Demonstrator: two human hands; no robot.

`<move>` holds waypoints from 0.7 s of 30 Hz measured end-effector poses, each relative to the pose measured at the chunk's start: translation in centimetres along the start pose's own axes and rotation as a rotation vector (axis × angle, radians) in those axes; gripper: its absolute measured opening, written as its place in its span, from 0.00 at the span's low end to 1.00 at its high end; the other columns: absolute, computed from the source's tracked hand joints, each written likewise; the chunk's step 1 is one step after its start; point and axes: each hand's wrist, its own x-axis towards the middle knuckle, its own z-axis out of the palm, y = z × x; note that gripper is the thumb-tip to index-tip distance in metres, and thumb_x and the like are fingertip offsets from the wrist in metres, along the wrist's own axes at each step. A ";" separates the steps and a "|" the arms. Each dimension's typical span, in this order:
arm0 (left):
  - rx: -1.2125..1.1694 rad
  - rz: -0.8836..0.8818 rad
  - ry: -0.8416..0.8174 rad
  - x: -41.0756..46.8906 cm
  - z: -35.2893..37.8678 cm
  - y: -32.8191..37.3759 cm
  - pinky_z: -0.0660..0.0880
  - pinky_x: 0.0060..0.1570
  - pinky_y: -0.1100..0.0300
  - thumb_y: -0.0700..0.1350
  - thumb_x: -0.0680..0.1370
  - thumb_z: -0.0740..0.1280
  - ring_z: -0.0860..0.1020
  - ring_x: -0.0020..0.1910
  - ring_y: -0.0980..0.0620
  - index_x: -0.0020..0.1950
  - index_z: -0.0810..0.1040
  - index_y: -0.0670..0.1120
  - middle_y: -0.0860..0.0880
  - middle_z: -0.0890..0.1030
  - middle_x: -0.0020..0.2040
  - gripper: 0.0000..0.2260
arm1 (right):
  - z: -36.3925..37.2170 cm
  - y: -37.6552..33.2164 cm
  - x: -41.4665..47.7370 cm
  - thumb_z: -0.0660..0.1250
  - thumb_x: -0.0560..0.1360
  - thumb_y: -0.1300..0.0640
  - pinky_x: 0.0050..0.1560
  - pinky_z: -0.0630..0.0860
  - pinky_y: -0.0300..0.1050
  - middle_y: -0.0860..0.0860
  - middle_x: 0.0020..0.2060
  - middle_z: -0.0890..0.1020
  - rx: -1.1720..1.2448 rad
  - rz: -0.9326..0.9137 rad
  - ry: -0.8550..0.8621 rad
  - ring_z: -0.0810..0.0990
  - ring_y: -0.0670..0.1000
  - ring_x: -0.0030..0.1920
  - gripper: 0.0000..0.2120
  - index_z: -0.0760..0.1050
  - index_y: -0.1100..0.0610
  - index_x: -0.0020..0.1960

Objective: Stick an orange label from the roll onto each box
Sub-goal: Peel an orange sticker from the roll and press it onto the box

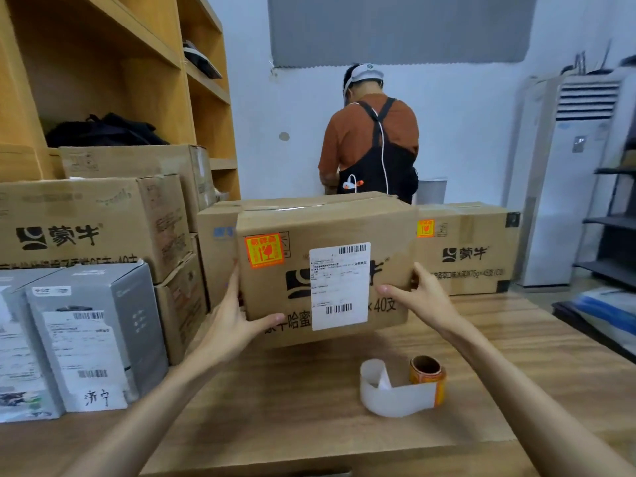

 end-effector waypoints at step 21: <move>-0.126 0.213 -0.119 23.9 21.2 13.6 0.77 0.63 0.45 0.58 0.65 0.82 0.77 0.64 0.55 0.79 0.53 0.63 0.58 0.76 0.68 0.51 | -24.5 0.5 15.9 0.78 0.68 0.45 0.56 0.80 0.53 0.48 0.57 0.81 -0.108 -0.051 0.333 0.80 0.48 0.56 0.32 0.71 0.54 0.67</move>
